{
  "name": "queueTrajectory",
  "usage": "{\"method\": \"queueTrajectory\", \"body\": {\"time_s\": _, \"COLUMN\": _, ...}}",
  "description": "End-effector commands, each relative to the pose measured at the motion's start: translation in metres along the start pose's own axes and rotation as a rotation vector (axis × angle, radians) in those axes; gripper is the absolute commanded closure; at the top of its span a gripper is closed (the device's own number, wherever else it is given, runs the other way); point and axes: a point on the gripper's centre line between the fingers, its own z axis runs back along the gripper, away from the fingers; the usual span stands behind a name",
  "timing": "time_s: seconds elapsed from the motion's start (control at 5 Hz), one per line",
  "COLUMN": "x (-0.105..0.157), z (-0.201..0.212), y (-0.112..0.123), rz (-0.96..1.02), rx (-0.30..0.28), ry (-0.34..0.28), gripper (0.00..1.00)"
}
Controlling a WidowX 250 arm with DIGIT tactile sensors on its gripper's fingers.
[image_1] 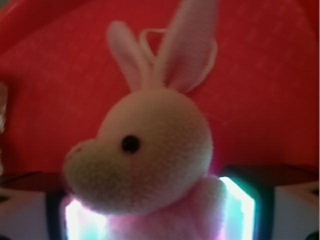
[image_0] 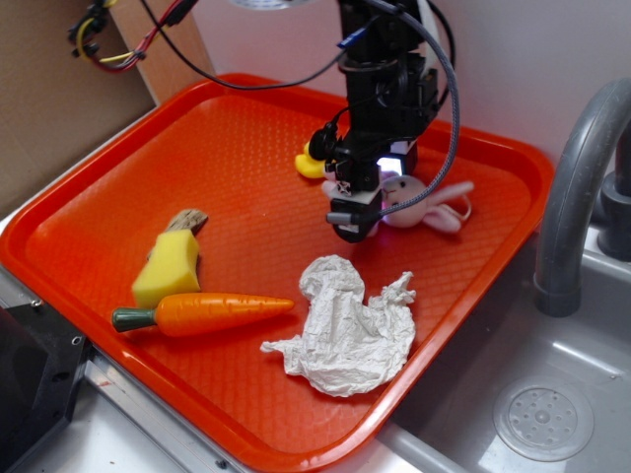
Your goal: Grab the pink bunny.
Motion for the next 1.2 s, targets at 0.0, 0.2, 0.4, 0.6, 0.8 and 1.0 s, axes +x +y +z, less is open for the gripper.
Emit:
{"method": "queueTrajectory", "body": {"time_s": 0.0, "x": 0.000, "z": 0.003, "y": -0.014, "rz": 0.206, "rx": 0.131, "ry": -0.057, "gripper": 1.00}}
{"method": "queueTrajectory", "body": {"time_s": 0.2, "x": -0.002, "z": 0.025, "y": -0.016, "rz": 0.456, "rx": 0.257, "ry": -0.021, "gripper": 1.00}}
{"method": "queueTrajectory", "body": {"time_s": 0.4, "x": -0.004, "z": 0.061, "y": -0.026, "rz": 0.703, "rx": 0.347, "ry": -0.051, "gripper": 1.00}}
{"method": "queueTrajectory", "body": {"time_s": 0.6, "x": -0.014, "z": 0.096, "y": -0.047, "rz": 0.951, "rx": 0.398, "ry": -0.093, "gripper": 1.00}}
{"method": "queueTrajectory", "body": {"time_s": 0.8, "x": -0.034, "z": 0.130, "y": -0.073, "rz": 1.163, "rx": 0.369, "ry": -0.125, "gripper": 1.00}}
{"method": "queueTrajectory", "body": {"time_s": 1.0, "x": -0.047, "z": 0.162, "y": -0.088, "rz": 1.166, "rx": 0.330, "ry": -0.140, "gripper": 1.00}}
